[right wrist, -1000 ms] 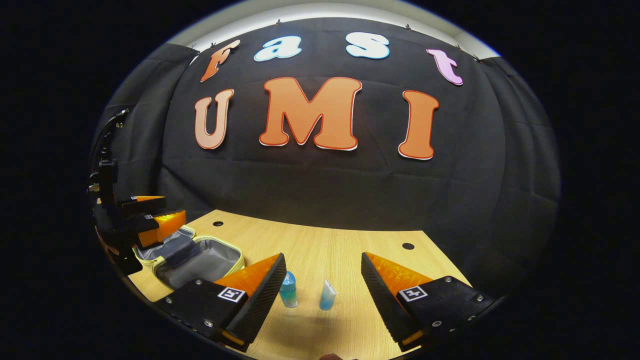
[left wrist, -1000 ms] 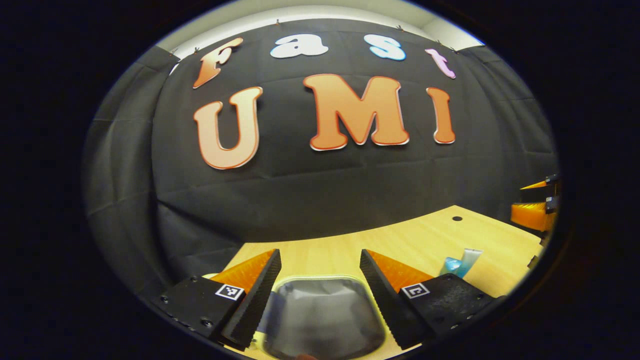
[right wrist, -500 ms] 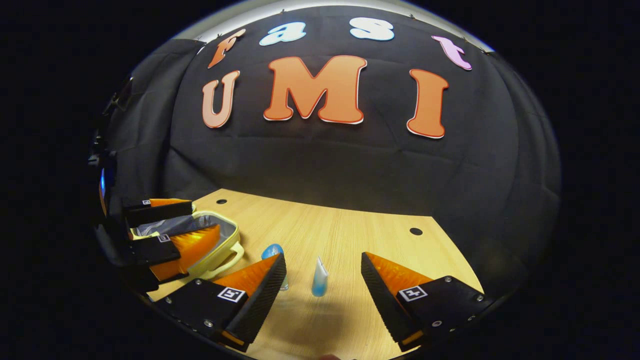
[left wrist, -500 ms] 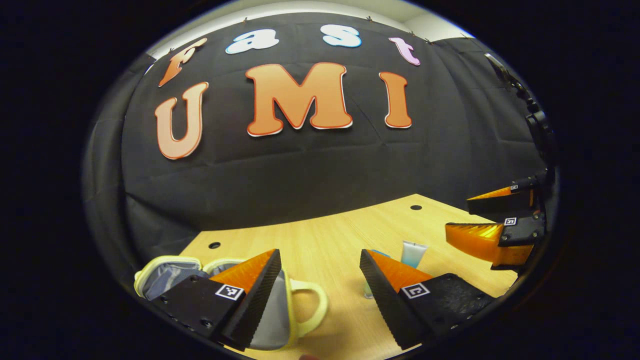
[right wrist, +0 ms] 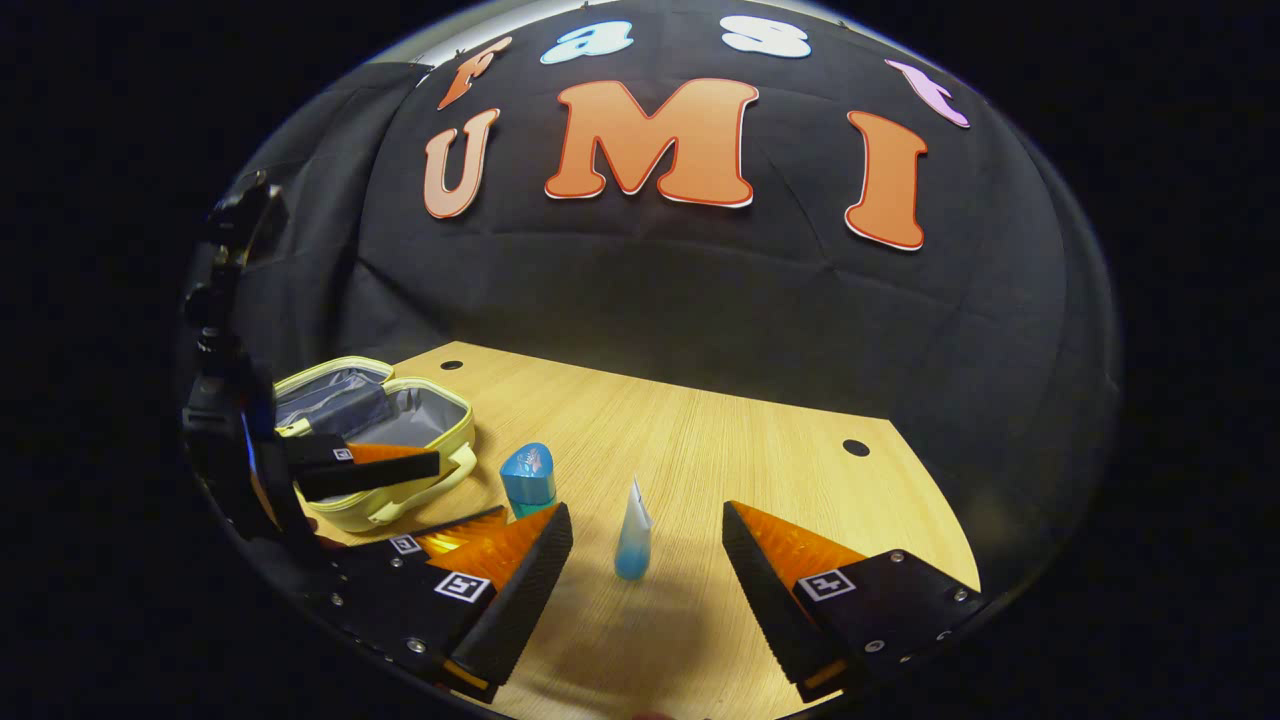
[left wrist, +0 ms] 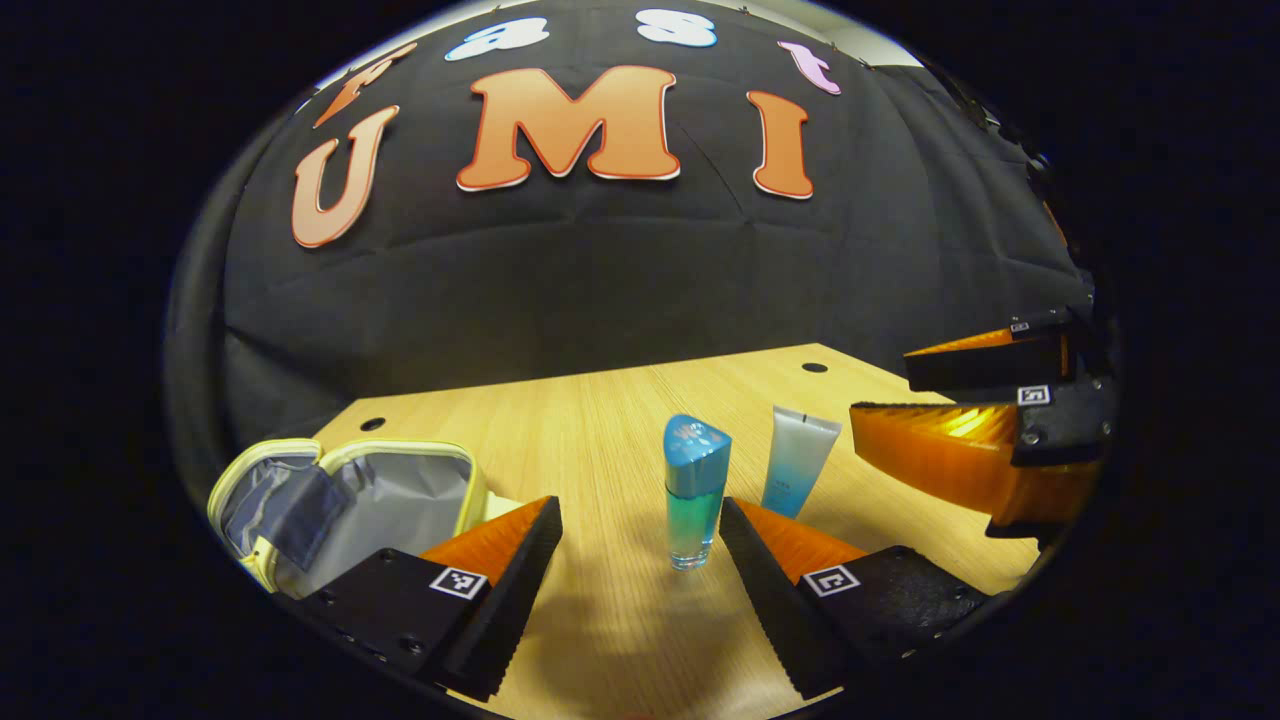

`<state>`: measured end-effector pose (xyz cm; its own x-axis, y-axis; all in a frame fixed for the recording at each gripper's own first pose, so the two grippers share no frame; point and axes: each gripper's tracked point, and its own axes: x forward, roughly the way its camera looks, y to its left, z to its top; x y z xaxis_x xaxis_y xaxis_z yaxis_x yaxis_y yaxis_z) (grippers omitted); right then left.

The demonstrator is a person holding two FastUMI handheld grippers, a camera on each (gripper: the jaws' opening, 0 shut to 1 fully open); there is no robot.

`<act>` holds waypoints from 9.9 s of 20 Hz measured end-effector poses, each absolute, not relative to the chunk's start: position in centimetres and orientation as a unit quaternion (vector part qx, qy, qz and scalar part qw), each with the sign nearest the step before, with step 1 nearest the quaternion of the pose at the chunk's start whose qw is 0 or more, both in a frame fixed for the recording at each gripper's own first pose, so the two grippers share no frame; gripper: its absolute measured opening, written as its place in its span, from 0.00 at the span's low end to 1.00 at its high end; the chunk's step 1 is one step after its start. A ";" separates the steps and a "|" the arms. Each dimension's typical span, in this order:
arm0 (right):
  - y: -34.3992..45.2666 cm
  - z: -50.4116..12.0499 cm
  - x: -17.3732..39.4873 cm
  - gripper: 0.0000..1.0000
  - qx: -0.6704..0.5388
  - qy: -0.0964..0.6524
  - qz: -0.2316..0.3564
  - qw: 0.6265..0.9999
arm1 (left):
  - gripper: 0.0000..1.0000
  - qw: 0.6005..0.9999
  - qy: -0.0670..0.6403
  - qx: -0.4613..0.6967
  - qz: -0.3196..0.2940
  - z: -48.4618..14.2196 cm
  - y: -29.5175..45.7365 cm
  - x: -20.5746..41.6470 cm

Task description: First open the suitcase, pack the skin care products into it, and then close the suitcase.

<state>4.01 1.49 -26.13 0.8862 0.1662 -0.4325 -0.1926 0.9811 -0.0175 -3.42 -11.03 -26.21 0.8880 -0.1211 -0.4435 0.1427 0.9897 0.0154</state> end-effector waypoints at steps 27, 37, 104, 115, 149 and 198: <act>3.3 -35.5 7.4 0.75 0.001 0.298 0.144 0.944 | 0.42 0.967 0.231 -0.014 -0.108 -25.7 -11.5 1.2; 5.2 -33.6 8.7 0.33 0.024 0.311 0.139 0.940 | 0.42 0.978 0.195 -0.001 -0.071 -18.5 -6.0 -0.5; 30.1 -29.1 6.7 0.33 0.114 0.400 0.306 0.856 | 0.42 0.797 0.602 -0.038 0.015 -35.9 16.8 -8.0; 32.2 -32.4 7.1 0.33 0.131 0.451 0.297 0.832 | 0.67 0.880 0.468 0.037 0.073 -25.3 21.1 -5.7; 26.4 -9.5 7.6 0.84 0.018 0.163 0.039 0.986 | 0.95 0.882 0.397 -0.187 0.173 -24.6 51.8 -12.9; 14.6 -7.9 8.0 0.88 0.009 0.113 0.100 0.989 | 0.12 0.905 0.181 -0.385 0.000 0.7 32.9 -5.9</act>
<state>8.03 14.59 -7.86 0.9547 0.1989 -0.2212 -0.1947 0.9800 0.0407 -5.88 32.92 0.74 0.9342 -0.1398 -0.3282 -0.1396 0.7032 -0.6971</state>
